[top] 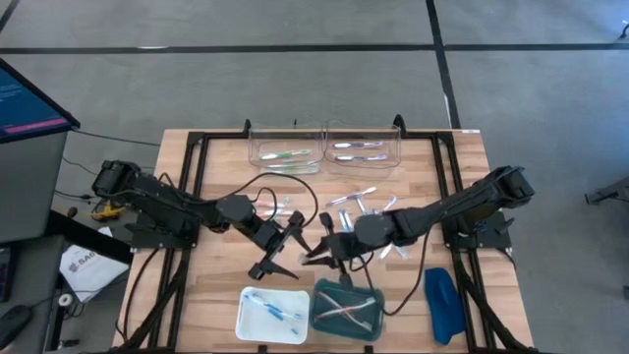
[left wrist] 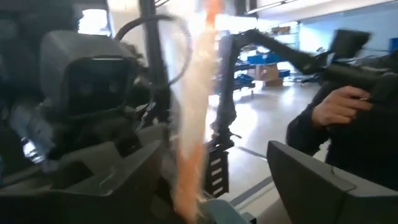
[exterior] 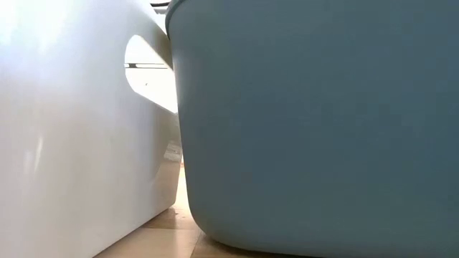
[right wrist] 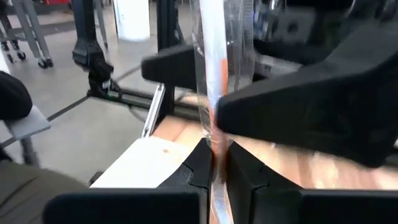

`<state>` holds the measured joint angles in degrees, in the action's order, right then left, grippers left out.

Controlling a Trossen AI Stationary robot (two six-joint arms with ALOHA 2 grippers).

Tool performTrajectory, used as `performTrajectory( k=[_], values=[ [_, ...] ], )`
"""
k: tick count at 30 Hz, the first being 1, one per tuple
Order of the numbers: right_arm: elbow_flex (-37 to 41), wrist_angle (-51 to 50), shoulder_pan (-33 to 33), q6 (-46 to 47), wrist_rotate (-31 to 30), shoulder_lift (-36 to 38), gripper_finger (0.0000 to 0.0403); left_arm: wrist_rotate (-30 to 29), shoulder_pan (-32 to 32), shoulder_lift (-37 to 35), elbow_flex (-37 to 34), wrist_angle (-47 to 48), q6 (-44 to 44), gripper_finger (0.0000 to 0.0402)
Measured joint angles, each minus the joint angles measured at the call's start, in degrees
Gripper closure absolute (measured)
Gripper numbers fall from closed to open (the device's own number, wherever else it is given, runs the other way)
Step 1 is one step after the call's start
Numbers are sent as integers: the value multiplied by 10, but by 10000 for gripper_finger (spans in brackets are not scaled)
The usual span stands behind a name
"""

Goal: Pick & Place Toothbrushes
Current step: Put the orange toothbrush into the green bin

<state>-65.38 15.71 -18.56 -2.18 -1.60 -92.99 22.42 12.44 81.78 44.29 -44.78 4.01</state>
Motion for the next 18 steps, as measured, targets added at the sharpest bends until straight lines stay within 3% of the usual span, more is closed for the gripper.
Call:
performTrajectory(
  k=[7,18],
  values=[
    [-78,-207,-9,72,-4,0,384,-114,-10,-51,0,128,23,107],
    [-113,-364,-38,202,-65,0,384,-254,12,-212,0,415,8,109]
  ],
)
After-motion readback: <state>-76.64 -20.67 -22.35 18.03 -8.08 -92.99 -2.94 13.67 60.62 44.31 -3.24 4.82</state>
